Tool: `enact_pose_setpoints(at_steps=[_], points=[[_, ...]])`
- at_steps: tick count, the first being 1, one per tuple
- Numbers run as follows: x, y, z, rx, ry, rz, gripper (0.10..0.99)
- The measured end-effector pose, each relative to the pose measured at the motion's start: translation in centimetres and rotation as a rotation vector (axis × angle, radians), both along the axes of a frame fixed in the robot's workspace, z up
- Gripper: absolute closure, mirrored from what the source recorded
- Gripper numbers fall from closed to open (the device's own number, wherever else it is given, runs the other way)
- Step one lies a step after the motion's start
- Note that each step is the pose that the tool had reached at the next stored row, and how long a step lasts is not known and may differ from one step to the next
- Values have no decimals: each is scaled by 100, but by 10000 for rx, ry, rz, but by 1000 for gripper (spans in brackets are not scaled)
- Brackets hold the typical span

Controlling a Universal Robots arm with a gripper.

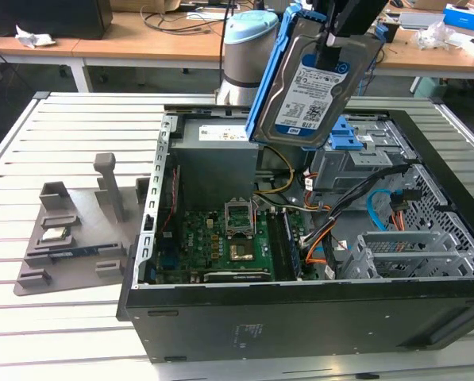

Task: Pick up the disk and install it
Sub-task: 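Pick up the disk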

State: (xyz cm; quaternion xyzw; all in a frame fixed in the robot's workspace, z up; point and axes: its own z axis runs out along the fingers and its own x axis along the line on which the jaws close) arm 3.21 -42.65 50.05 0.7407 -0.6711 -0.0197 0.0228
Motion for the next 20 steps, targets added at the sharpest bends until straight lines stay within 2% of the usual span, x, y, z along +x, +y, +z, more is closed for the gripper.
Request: enact_pose_setpoints(at_steps=[10,13,18,20], points=[[0,-212,-1,-1,0,0,718],[0,-298,-2,-1,0,0,718],[0,-398,-4,0,0,0,718],[0,-456,-4,0,0,0,718]])
